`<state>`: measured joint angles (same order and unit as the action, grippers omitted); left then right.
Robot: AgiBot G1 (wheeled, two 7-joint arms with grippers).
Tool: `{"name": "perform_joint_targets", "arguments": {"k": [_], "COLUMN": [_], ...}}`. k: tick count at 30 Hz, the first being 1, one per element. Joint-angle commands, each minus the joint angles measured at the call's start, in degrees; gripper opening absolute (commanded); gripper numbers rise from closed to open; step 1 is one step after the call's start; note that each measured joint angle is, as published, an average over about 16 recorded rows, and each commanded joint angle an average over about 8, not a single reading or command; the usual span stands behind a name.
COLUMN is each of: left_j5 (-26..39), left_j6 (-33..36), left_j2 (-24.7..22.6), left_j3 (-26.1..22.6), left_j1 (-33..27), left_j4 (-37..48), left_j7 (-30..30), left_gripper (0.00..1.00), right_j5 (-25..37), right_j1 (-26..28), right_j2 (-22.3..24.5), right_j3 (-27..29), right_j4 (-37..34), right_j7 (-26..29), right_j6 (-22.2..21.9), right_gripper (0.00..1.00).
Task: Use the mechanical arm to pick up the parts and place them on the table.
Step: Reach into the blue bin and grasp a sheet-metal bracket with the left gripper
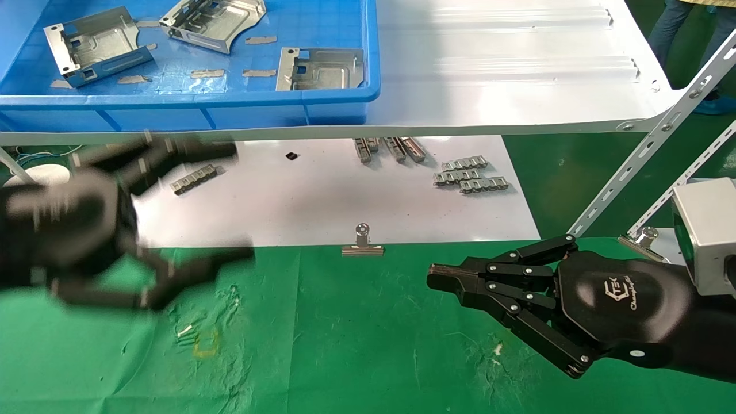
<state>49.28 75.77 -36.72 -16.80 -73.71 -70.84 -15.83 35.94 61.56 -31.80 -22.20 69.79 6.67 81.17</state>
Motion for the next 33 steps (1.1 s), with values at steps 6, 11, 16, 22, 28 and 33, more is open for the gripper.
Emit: {"name": "perform_joint_targets", "arguments": {"k": [6,11,16,22,28,33], "left_j5": [17.2,30.0,37.1,41.4,44.2,44.4], "left_j6": [-10.9,-16.2,-21.3,-27.4,-28.8,-29.8], "left_j2": [-7.2,-15.6,-22.6,-28.5,-31.6,-32.7], "left_j3": [-6.6,-12.6,-16.0,-18.0,-19.8,-19.9], "left_j1": [-18.2,-31.1,-39.4,-44.8,-47.7,-48.6], "left_j4": [10.7,26.7,42.8,56.7,64.2,66.9], "left_j7": [-6.0,-7.3,-6.5,-4.5,-3.9,-3.8], "left_gripper": [1.0,1.0,0.97,0.25,0.0,0.0], "right_j5": [0.0,0.0,0.0,0.0,0.0,0.0], "right_j1": [0.0,0.0,0.0,0.0,0.0,0.0], "right_j2": [0.0,0.0,0.0,0.0,0.0,0.0], "right_j3": [0.0,0.0,0.0,0.0,0.0,0.0], "right_j4": [0.0,0.0,0.0,0.0,0.0,0.0], "right_j7": [0.0,0.0,0.0,0.0,0.0,0.0], "right_j6": [0.0,0.0,0.0,0.0,0.0,0.0], "right_gripper": [0.0,0.04,0.62,1.0,1.0,1.0]}}
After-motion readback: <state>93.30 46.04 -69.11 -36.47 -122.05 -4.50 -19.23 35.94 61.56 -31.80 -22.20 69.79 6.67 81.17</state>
